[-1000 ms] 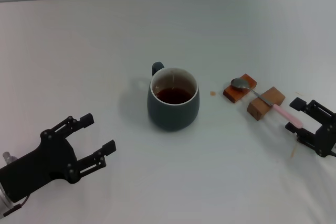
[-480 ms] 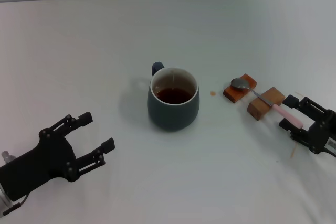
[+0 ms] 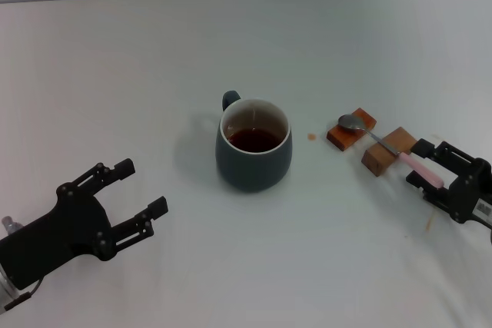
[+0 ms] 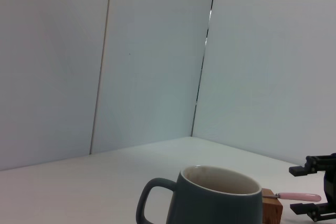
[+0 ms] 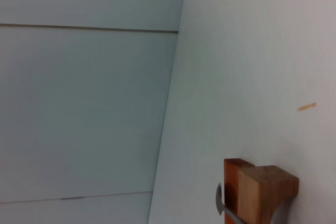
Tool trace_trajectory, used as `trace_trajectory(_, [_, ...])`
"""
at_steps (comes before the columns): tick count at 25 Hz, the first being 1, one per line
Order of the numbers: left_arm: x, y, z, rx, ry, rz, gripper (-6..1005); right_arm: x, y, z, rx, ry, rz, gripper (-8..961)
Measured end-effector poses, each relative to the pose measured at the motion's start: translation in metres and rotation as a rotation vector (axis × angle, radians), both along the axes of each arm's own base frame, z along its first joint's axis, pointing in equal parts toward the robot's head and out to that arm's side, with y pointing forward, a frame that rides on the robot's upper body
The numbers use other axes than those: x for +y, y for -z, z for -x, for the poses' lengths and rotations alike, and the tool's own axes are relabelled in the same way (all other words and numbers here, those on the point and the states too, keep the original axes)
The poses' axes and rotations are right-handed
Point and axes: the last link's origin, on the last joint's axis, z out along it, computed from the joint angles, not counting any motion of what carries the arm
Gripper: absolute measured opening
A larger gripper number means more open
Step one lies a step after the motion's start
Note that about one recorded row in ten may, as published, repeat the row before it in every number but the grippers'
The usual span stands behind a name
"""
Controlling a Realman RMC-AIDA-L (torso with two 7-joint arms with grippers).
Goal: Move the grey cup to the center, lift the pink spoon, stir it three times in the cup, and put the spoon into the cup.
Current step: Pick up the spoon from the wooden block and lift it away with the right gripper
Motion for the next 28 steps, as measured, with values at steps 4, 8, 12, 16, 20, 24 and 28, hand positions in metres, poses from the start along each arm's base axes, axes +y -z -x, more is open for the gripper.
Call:
trace_trajectory(4, [0.001, 0.0, 0.0, 0.0, 0.001, -0.001, 815, 0.0, 0.001, -0.001, 0.004, 0.011, 0.006, 637])
trace_trajectory(8, [0.001, 0.0, 0.0, 0.001, 0.001, -0.002, 815, 0.0, 0.001, -0.001, 0.006, 0.017, 0.008, 523])
trace_trajectory(12, [0.002, 0.0, -0.001, 0.002, 0.001, -0.002, 815, 0.0, 0.001, -0.001, 0.006, 0.018, 0.008, 410])
trace_trajectory(16, [0.002, 0.0, 0.0, 0.002, -0.001, -0.001, 815, 0.0, 0.002, -0.001, 0.008, 0.017, 0.008, 318])
trace_trajectory(20, [0.002, 0.0, -0.001, -0.002, -0.003, -0.004, 815, 0.001, 0.003, 0.001, 0.005, 0.011, 0.006, 245])
trace_trajectory(24, [0.001, 0.001, 0.0, -0.004, -0.007, -0.003, 814, 0.001, 0.002, 0.003, -0.005, -0.016, -0.008, 147])
trace_trajectory(28, [-0.002, 0.002, 0.0, -0.013, -0.018, -0.002, 814, 0.003, -0.004, 0.013, 0.008, -0.091, -0.074, 119])
